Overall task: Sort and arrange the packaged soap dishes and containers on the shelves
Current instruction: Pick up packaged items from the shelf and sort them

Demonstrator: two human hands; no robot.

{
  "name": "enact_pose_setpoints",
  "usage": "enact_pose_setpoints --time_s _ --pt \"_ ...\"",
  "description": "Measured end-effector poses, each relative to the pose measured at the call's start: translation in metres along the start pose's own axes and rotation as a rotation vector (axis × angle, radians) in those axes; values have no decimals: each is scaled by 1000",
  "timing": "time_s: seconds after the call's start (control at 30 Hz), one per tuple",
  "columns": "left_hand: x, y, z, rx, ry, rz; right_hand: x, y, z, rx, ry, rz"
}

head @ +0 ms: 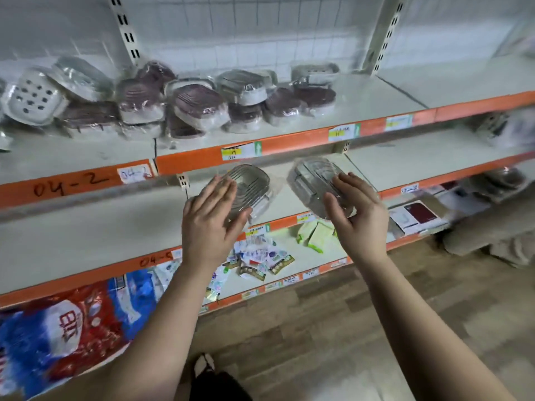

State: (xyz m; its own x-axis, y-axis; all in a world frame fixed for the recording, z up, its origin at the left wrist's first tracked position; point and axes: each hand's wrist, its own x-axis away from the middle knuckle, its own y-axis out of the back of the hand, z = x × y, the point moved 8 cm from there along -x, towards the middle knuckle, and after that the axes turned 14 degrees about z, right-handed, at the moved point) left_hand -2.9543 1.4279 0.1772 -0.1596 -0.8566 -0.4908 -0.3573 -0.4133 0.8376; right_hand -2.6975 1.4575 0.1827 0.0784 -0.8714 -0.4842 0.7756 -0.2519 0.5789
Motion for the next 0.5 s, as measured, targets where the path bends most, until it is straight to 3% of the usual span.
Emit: enact_pose_setpoints --time_s 0.2,0.5 --pt "-5 -60 -36 1 51 122 3 14 -69 53 -47 48" --pt "-62 -181 -32 58 147 250 -50 -29 -190 123 -114 222"
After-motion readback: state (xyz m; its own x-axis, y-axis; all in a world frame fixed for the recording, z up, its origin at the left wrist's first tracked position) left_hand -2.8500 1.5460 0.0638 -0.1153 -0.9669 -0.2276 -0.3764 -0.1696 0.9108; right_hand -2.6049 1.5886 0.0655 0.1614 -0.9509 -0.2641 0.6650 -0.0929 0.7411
